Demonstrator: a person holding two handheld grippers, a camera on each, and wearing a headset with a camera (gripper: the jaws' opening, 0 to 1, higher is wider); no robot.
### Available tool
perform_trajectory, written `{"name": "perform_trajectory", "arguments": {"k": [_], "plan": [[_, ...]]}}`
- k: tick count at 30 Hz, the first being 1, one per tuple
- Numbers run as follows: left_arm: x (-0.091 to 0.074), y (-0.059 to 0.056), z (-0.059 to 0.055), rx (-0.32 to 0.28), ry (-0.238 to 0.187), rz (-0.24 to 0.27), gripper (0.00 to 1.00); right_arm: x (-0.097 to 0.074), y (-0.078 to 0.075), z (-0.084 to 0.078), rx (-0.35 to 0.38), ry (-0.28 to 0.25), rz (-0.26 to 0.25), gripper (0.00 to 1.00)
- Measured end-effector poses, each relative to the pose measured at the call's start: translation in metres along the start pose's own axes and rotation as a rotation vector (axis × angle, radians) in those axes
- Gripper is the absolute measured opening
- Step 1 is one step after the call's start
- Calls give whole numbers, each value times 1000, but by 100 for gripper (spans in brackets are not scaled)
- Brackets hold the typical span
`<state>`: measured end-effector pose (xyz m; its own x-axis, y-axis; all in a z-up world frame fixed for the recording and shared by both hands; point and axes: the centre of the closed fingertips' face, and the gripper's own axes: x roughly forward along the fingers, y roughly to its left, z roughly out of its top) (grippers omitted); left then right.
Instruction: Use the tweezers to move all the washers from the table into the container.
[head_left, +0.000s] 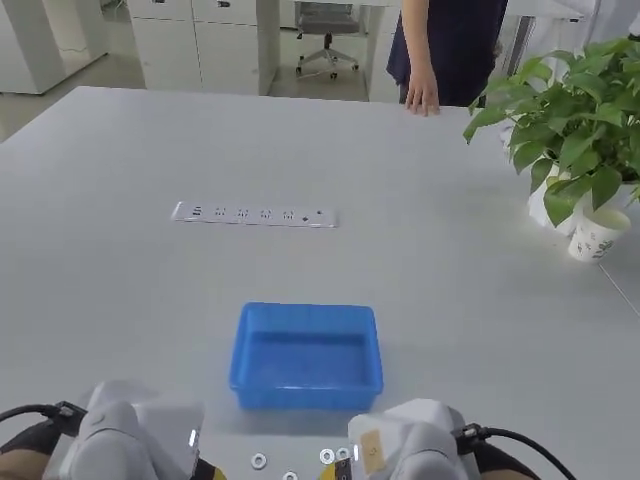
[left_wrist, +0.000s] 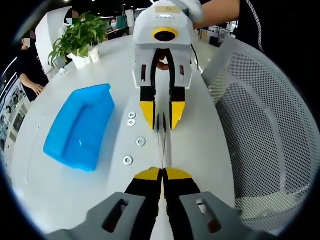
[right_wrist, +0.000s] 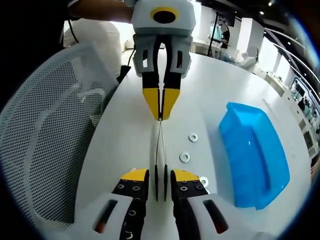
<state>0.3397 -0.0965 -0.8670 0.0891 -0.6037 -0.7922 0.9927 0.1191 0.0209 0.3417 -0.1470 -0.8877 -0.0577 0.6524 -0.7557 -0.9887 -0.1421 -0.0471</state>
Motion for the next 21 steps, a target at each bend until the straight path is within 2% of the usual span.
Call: {"name": "perform_trajectory", "arguments": {"k": [8,11,21], "plan": [[-9,0,14,-5,-21,-2,5,-1,1,2,-15,12,-1,18],[-11,-1,18,10,-21,-2,5,-2,-2,2,-24,15,-16,17],[-19,-1,35,43,-39,-5,5,-5,-1,5,-27,18,-19,12]]}}
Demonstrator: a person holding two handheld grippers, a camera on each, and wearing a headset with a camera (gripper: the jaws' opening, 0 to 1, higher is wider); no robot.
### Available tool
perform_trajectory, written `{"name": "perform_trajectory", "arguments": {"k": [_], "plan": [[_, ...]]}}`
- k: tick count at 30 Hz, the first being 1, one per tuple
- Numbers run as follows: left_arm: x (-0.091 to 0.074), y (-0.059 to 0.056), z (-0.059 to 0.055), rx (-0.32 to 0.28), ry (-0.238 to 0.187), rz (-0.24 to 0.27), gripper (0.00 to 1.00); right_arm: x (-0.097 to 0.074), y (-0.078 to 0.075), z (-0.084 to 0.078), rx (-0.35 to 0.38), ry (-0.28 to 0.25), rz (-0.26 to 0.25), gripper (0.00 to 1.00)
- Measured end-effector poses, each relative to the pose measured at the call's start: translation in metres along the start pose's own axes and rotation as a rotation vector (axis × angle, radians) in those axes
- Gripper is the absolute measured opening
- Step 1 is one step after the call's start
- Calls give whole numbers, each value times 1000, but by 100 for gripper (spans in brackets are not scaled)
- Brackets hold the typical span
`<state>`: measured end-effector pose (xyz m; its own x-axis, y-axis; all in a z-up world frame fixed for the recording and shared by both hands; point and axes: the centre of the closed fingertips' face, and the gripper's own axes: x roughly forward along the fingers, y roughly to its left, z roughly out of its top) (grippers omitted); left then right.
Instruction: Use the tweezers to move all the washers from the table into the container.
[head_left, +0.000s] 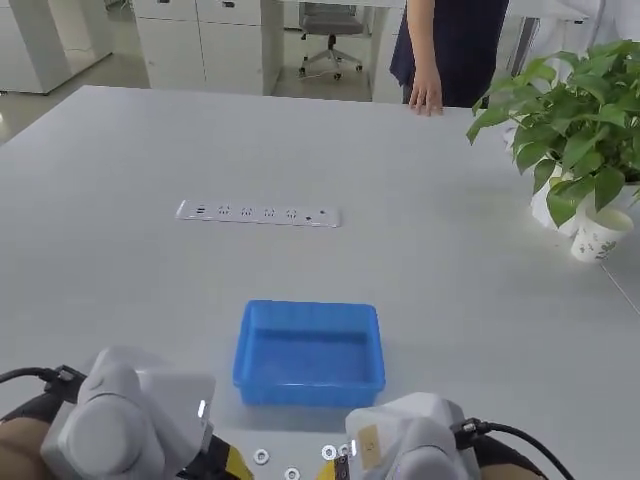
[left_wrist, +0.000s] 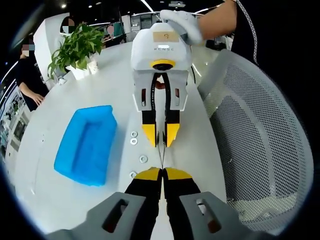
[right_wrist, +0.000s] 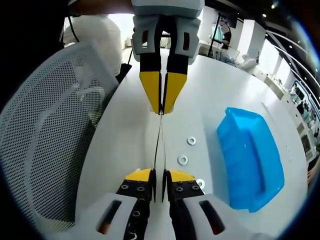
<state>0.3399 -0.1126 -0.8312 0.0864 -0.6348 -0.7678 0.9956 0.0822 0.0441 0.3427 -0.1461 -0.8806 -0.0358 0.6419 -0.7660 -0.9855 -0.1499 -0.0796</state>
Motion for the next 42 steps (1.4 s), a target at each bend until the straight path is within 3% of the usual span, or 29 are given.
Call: {"name": "perform_trajectory", "arguments": {"k": [16,31,36,42], "plan": [[-7,2,19,29,-28,-5,5,-7,-3,1,12,-13,-30,9],[-14,6,28,57,-62,17,9,-22,-7,9,58,-84,-81,7],[-17,10,34,56,-103,37,6,-25,-8,12,64,-102,-87,7],[-18,7,38,56,-122,32,6,-26,-7,13,62,-100,-87,7]]}}
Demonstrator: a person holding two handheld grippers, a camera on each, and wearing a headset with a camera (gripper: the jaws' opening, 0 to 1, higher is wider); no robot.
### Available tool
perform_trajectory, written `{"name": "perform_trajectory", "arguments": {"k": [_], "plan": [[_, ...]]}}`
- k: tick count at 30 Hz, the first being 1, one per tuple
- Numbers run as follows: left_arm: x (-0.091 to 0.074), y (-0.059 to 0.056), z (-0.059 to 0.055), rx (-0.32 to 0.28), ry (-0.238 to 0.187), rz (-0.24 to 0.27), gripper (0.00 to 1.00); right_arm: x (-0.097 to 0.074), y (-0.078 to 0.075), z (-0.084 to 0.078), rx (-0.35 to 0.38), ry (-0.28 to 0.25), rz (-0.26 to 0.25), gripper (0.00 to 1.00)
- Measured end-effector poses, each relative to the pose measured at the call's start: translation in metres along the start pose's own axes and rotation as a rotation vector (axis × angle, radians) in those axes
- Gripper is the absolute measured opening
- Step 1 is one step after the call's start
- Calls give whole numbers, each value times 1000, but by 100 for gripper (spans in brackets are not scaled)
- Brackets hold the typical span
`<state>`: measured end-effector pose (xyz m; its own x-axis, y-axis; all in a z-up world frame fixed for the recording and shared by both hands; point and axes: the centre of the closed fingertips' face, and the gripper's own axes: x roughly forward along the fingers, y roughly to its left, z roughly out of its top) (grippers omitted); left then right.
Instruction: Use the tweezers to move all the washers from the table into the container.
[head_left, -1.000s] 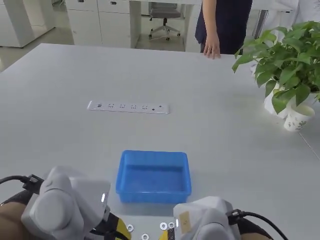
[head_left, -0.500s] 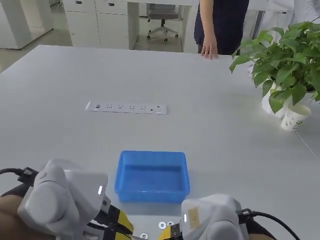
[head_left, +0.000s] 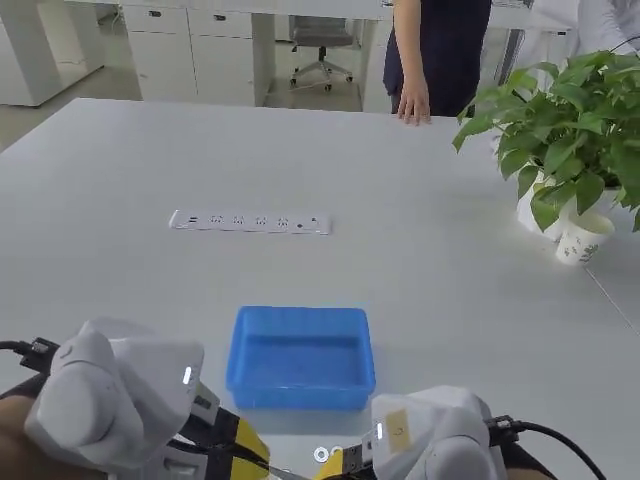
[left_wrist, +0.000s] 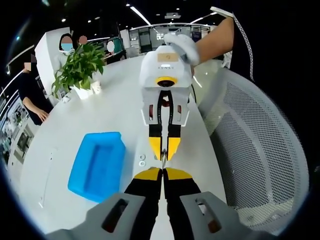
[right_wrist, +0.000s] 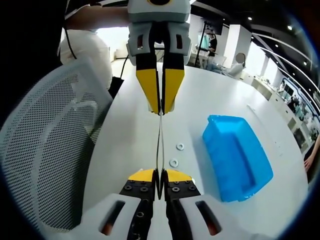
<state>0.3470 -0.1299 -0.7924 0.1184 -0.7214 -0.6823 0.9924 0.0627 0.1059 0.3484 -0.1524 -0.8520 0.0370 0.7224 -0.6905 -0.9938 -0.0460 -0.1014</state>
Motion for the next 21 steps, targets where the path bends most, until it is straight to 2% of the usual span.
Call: {"name": "perform_trajectory", "arguments": {"k": [6,9,17,21], "plan": [[-2,-4,8,6,-26,-10,5,0,4,2,-4,2,8,8],[-3,-6,16,6,-50,-13,5,0,5,3,-2,-2,13,8],[-4,-1,37,17,-105,-10,5,1,2,14,12,-46,6,7],[-2,-2,42,25,-112,-19,5,2,1,16,13,-52,4,8]]}}
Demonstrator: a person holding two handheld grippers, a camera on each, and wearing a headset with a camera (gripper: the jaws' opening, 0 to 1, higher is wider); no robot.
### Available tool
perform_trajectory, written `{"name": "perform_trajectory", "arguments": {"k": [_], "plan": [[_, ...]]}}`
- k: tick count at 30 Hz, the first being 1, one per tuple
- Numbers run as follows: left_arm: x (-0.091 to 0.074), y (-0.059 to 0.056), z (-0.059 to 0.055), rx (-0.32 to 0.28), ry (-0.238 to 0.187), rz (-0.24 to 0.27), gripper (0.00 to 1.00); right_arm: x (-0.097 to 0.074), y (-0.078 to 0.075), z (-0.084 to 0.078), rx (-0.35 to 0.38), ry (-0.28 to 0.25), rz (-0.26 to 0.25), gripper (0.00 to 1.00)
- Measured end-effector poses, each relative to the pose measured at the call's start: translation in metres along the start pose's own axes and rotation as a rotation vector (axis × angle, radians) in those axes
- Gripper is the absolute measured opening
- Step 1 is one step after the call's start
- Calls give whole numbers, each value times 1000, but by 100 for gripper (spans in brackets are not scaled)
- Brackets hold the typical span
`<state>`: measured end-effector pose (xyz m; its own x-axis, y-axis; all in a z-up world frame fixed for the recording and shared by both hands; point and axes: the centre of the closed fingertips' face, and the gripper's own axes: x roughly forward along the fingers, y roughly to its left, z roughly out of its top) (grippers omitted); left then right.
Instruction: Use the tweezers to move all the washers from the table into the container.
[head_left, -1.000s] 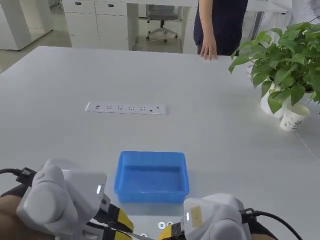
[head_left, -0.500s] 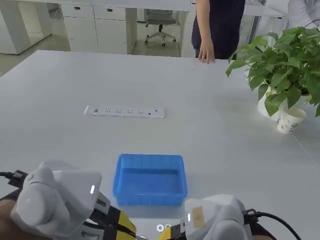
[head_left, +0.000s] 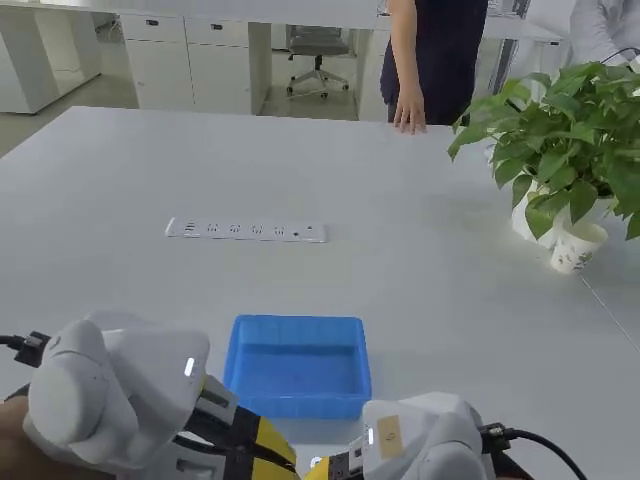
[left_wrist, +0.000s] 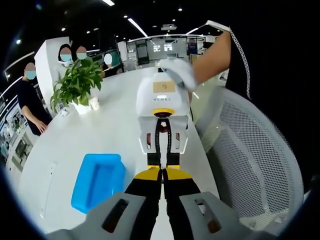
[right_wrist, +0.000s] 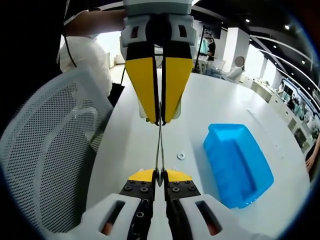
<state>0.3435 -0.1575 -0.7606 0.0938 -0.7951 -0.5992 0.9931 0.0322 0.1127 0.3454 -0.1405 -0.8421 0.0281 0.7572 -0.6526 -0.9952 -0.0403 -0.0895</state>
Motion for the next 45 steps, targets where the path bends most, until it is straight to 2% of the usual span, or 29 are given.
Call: {"name": "perform_trajectory", "arguments": {"k": [10,14,17,22,31,36,45], "plan": [[8,-3,4,-9,-21,-20,5,3,2,-2,18,-5,3,7],[7,-1,7,-23,-44,-15,6,1,2,3,36,-39,1,7],[7,-1,7,-26,-46,-15,7,-2,0,10,43,-71,-9,7],[6,1,7,-31,-50,-11,7,-2,-1,12,44,-82,-13,7],[9,-2,0,-31,-38,-25,6,-3,2,5,28,-50,-1,7],[14,-2,-2,-22,-30,-30,4,-3,-1,-1,13,-25,-13,8],[15,2,-2,-28,-27,-49,4,-3,-3,-2,25,-27,-23,10]]}}
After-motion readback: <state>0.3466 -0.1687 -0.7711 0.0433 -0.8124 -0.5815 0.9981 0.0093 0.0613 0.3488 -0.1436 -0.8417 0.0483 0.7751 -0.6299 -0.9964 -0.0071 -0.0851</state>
